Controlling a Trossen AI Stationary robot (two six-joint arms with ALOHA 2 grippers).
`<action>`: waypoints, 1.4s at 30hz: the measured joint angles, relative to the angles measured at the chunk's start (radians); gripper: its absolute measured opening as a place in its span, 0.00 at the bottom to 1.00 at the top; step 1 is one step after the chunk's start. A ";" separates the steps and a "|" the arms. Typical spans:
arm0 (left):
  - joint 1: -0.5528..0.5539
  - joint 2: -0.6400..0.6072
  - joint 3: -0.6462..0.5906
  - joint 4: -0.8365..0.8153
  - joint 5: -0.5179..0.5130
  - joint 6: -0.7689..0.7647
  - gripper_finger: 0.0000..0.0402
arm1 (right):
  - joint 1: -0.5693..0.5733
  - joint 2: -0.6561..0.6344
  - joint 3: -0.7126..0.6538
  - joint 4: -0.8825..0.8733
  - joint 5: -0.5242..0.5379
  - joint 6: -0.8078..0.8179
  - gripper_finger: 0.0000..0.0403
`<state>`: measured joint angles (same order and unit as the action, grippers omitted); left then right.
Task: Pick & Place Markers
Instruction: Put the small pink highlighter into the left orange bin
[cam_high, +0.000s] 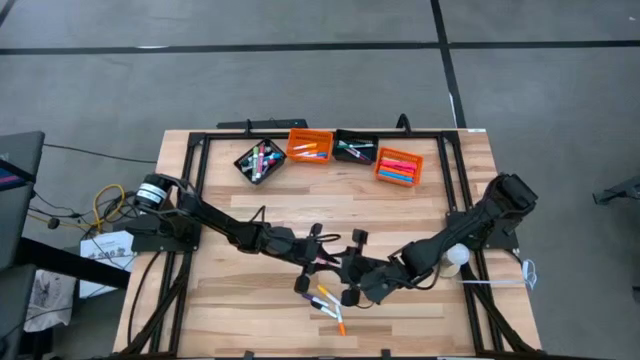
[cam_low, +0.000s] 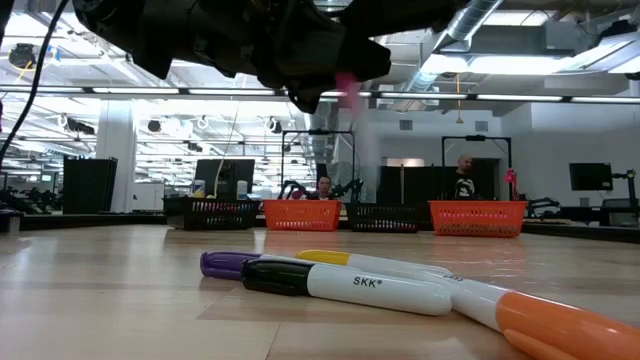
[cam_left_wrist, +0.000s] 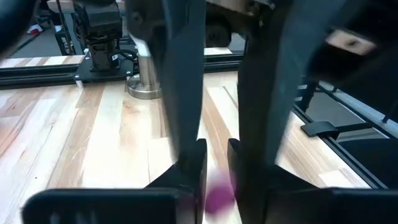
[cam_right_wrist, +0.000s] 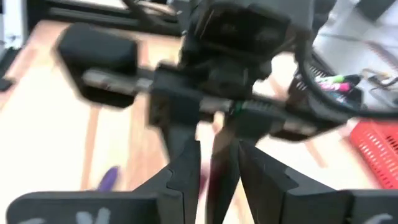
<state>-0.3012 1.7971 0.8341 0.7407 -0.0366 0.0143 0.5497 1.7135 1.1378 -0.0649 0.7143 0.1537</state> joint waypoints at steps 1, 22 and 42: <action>0.000 -0.002 0.000 -0.001 -0.001 0.000 0.15 | 0.005 -0.012 -0.001 -0.026 -0.004 0.014 0.25; 0.027 -0.057 0.001 -0.303 -0.035 0.034 0.05 | 0.079 -0.107 0.000 -0.335 0.044 0.221 0.25; 0.025 0.039 0.076 -0.421 0.046 0.278 0.28 | 0.111 -0.107 0.000 -0.479 0.015 0.260 0.25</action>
<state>-0.2760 1.8365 0.9106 0.3201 0.0091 0.2928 0.6612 1.6070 1.1374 -0.5434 0.7296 0.4137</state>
